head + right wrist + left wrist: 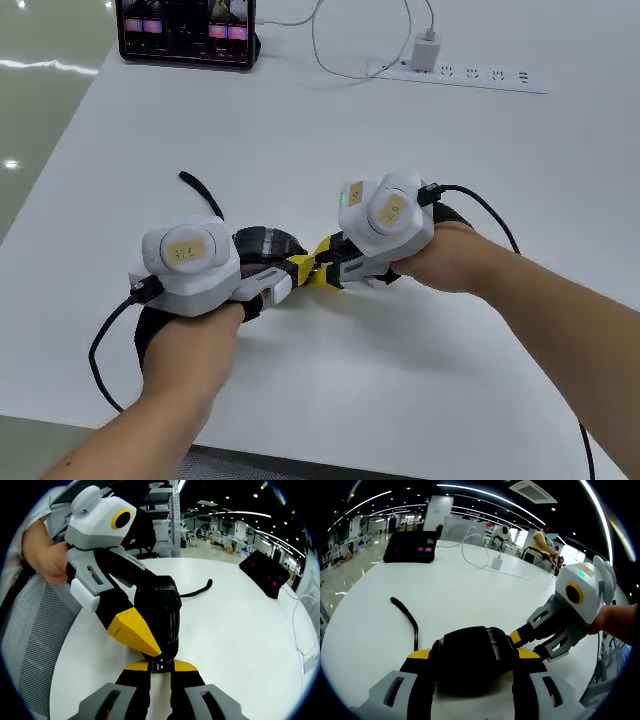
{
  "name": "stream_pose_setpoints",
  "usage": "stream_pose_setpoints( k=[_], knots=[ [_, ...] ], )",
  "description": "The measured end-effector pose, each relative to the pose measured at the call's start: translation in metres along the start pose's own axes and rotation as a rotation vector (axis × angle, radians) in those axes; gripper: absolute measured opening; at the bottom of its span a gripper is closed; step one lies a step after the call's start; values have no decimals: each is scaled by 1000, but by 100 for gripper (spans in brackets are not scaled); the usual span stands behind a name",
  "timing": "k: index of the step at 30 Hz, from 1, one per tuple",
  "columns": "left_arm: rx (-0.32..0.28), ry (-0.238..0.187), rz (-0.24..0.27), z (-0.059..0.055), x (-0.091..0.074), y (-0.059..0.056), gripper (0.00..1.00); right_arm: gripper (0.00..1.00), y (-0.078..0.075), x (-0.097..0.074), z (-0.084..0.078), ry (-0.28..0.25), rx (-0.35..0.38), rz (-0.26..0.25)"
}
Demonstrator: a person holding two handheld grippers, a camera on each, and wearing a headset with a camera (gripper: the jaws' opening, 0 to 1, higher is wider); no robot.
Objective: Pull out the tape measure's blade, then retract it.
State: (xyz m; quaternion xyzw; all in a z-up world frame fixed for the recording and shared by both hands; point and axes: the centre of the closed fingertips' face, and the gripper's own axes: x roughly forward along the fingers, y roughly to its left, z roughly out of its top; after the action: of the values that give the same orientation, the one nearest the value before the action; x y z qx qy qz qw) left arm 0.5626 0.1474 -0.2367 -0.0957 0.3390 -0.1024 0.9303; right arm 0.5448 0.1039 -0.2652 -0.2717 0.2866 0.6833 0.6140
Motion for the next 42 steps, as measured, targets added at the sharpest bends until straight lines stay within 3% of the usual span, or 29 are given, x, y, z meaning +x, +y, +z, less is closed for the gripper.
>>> stream_pose_setpoints(
  k=[14,42],
  knots=[
    [1,14,2,1,2,-1,61,16,2,3,-2,17,-25,-6],
    [20,-4,-13,2,0,1,61,32,-4,-5,-4,14,10,-50]
  ],
)
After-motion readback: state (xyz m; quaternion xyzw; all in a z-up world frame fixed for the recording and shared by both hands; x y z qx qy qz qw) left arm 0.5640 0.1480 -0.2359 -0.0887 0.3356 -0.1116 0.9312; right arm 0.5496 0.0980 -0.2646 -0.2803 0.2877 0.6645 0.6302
